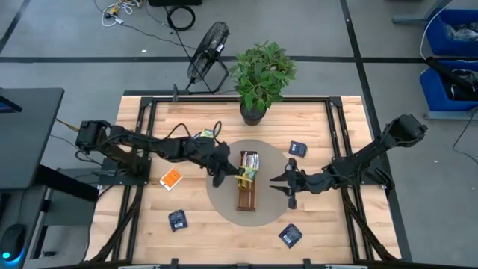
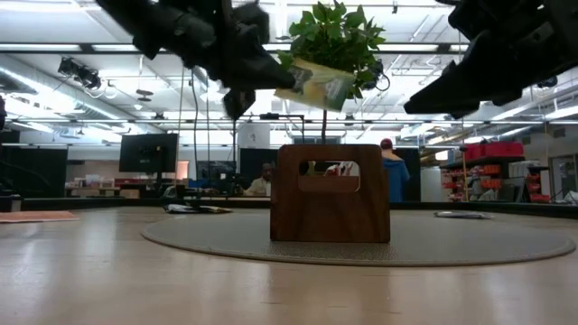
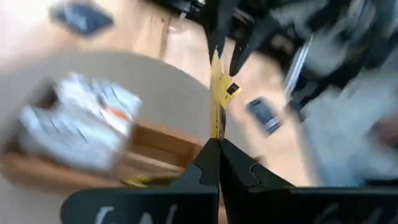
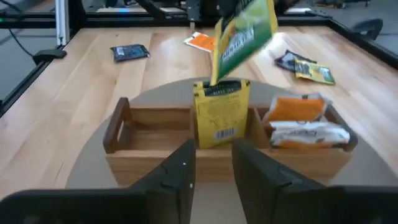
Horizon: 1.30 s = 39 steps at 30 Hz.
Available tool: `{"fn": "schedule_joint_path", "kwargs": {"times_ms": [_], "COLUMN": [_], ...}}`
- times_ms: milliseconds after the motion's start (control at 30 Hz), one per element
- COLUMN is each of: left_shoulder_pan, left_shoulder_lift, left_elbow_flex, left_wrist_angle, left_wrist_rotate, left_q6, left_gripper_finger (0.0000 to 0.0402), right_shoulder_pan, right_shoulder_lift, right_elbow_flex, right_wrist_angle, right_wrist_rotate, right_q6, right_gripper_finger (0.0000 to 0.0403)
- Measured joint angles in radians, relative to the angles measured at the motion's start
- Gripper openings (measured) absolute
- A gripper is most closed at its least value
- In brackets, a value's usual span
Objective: Pick & Place Tea
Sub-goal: Put the yellow tea bag into the middle compartment of the middle section wooden organizer
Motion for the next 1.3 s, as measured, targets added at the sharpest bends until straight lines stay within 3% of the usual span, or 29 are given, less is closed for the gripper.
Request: {"fn": "schedule_joint_path", "kwargs": {"times_ms": [100, 300, 500, 1033, 1300], "left_shoulder_pan": [-0.007, -0.046, -0.075, -0.111, -0.099], "left_shoulder_lift": [0.0, 0.0, 0.004, 0.069, 0.072], "left_elbow_flex": [0.063, 0.153, 0.157, 0.155, 0.155], "left_wrist_angle": [-0.121, -0.293, -0.322, -0.363, -0.362], "left_wrist_rotate": [-0.052, -0.344, -0.373, -0.44, -0.41], "left_q6": [0.344, 0.868, 1.35, 1.902, 2.014], "left_gripper_finger": [0.0001, 0.0001, 0.0001, 0.0001, 0.0002], "right_shoulder_pan": [0.0, 0.0, 0.0, 0.0, 0.0], "right_shoulder_lift": [0.0, 0.0, 0.0, 0.0, 0.001], "right_elbow_flex": [-0.015, -0.019, -0.019, -0.019, -0.019], "right_wrist_angle": [0.026, 0.044, 0.044, 0.038, 0.043], "right_wrist_rotate": [0.0, 0.0, 0.0, 0.045, 0.053], "right_q6": [0.03, 0.047, 0.044, 0.11, 0.146], "right_gripper_finger": [0.0111, 0.0111, 0.0111, 0.0111, 0.0111]}}
